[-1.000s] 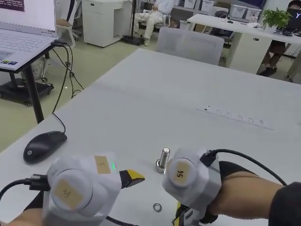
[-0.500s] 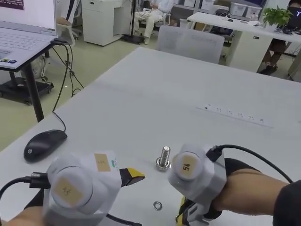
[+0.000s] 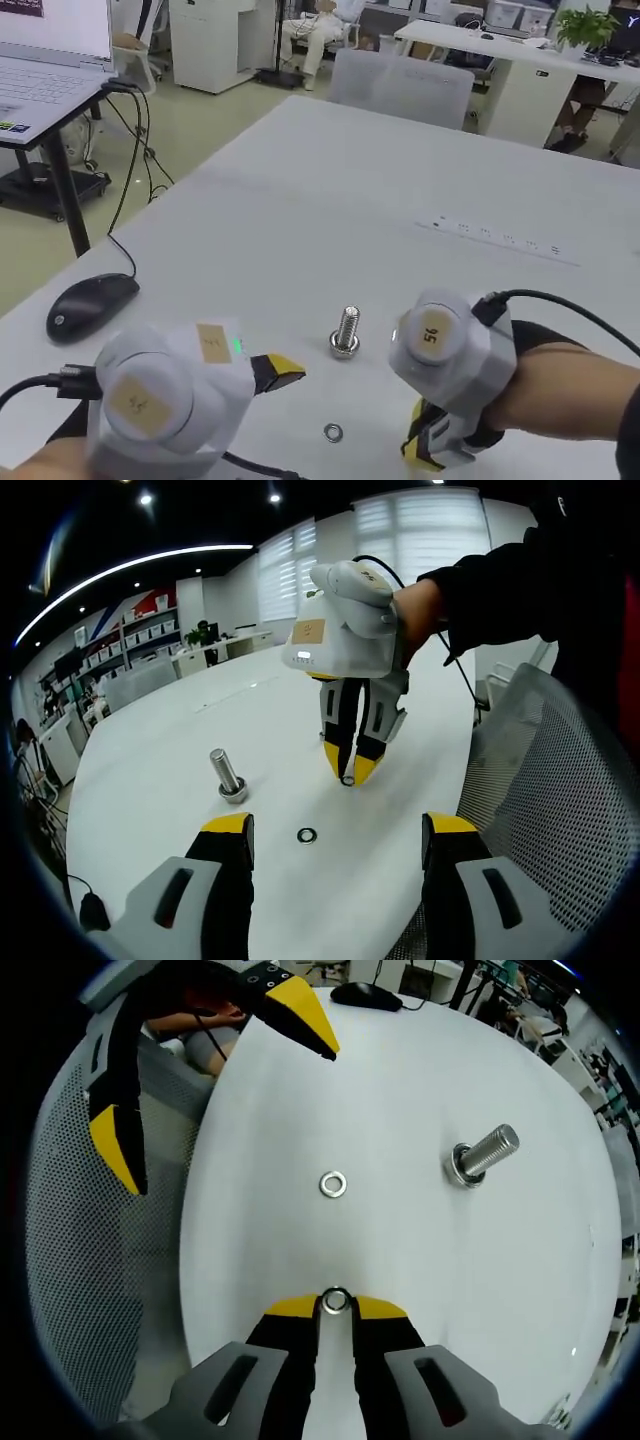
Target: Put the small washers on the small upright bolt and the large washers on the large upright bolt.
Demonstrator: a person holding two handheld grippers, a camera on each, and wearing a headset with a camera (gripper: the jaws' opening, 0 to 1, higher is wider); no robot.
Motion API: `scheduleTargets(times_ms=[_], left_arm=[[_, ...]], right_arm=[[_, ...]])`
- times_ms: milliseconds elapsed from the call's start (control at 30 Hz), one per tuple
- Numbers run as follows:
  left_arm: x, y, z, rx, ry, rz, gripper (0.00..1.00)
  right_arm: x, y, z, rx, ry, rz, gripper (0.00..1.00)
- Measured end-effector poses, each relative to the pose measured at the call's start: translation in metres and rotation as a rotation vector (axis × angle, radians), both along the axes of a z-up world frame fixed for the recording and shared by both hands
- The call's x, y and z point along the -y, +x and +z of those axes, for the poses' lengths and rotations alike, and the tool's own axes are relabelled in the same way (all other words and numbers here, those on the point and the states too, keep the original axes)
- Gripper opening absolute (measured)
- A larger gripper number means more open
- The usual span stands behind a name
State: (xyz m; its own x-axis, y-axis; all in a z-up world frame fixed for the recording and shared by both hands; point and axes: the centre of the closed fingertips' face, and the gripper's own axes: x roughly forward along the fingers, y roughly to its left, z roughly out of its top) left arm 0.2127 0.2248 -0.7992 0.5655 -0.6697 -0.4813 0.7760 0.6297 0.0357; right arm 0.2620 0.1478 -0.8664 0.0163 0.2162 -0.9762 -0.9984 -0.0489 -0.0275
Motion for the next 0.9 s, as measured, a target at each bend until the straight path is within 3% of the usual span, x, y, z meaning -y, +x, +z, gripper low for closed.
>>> scheduleTargets(times_ms=[633,900], left_arm=[[0.002,-0.001,0.000,0.000,-0.003,-0.012,0.67],[0.002,-0.002,0.000,-0.002,-0.003,-0.015,0.67]], right_arm=[[0.050,0.021,0.027,0.024,-0.001,-0.114,0.13],[0.068,0.038,0.043,0.054,-0.003,-0.161,0.13]])
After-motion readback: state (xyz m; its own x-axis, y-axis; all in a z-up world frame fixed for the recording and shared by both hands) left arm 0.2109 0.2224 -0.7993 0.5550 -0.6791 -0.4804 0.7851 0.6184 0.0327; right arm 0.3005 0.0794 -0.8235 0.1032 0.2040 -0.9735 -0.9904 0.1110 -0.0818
